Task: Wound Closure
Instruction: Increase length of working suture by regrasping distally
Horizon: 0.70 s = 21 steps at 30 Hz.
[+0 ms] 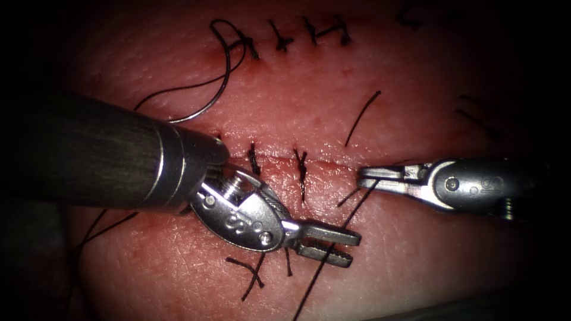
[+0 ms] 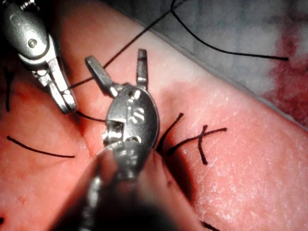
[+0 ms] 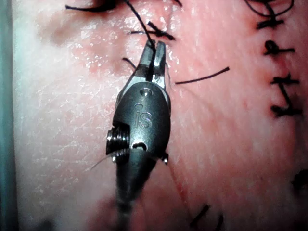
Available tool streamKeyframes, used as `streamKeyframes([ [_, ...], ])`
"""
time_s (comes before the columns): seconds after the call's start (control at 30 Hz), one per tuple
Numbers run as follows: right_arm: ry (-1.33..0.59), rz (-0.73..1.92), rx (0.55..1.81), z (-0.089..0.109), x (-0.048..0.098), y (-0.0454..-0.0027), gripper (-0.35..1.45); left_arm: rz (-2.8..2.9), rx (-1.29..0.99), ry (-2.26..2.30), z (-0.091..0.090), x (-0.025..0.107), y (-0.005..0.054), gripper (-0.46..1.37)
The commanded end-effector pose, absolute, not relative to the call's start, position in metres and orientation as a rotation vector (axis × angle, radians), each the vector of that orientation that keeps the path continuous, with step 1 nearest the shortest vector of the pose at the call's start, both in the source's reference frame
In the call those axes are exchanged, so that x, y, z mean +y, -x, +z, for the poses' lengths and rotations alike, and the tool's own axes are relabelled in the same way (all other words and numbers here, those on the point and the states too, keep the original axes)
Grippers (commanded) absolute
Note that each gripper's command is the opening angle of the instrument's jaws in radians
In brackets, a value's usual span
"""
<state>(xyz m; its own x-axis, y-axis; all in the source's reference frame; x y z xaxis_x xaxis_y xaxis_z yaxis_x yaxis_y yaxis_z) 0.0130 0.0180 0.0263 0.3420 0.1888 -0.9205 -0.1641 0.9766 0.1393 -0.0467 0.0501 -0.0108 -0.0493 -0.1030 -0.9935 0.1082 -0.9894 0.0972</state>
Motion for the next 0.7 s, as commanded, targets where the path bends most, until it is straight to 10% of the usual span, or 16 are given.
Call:
streamKeyframes([
  [0.03, -0.016, 0.233, 1.197, 0.0266, 0.0182, -0.013, -0.35, -2.166, 0.005, -2.068, -0.0111, 0.0501, 0.0467, 1.0],
  [0.7, -0.025, 0.158, 1.12, 0.0321, 0.0199, -0.0121, -0.35, -2.066, -0.129, -2.079, -0.0168, 0.048, 0.0469, 1.08],
])
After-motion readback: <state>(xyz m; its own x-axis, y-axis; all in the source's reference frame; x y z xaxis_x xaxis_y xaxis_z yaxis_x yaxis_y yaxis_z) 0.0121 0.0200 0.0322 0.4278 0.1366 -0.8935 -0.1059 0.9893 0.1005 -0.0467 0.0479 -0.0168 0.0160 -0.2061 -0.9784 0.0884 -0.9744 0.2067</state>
